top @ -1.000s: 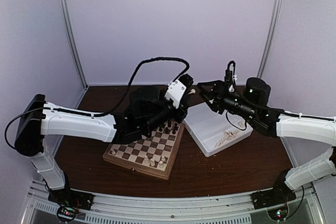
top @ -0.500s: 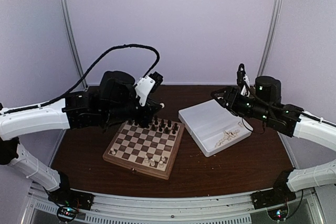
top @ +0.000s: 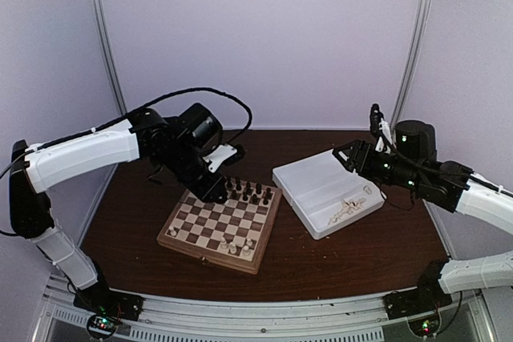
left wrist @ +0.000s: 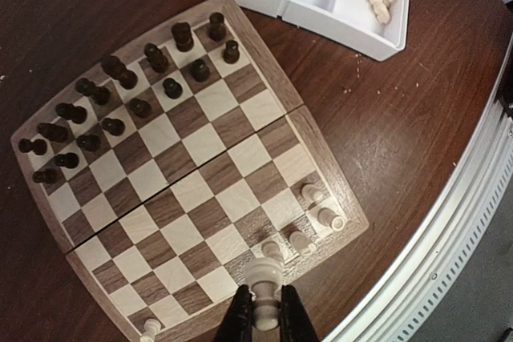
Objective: Set up the chess pieces on the board
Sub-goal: Place the chess piece on the chessboard.
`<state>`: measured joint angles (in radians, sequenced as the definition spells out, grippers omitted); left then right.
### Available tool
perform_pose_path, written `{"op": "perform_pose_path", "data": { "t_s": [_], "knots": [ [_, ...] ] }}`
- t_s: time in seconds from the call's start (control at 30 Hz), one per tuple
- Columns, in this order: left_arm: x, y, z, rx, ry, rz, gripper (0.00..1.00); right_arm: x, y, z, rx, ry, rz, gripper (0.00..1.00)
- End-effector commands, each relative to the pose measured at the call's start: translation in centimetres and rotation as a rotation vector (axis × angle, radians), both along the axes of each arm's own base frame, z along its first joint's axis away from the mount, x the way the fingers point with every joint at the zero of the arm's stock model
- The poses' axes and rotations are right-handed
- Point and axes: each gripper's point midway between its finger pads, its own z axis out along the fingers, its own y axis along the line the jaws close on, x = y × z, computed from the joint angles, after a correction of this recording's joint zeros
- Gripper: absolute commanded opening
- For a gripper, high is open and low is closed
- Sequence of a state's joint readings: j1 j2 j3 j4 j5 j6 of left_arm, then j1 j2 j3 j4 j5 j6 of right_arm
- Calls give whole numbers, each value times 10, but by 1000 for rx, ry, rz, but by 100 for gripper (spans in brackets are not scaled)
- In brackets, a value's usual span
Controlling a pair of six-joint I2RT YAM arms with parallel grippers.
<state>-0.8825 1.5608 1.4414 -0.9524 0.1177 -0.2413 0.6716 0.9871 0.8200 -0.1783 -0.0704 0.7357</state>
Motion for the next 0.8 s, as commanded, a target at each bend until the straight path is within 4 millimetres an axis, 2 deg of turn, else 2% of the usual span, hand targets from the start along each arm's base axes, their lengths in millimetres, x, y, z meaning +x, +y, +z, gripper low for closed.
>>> {"op": "perform_pose_path", "data": {
  "t_s": [0.0, 0.17, 0.37, 0.77],
  "knots": [
    [-13, -8, -15, 50, 117, -77, 0, -3, -19, -5, -60, -12, -52, 64],
    [-4, -10, -33, 148, 161, -66, 0, -7, -34, -6, -115, -23, -91, 64],
    [1, -17, -52, 186, 194, -70, 0, -12, -48, -13, -195, -41, -109, 64],
    [-8, -36, -75, 210, 255, -96, 0, -10, -56, -18, -269, -54, -130, 65]
  ]
}}
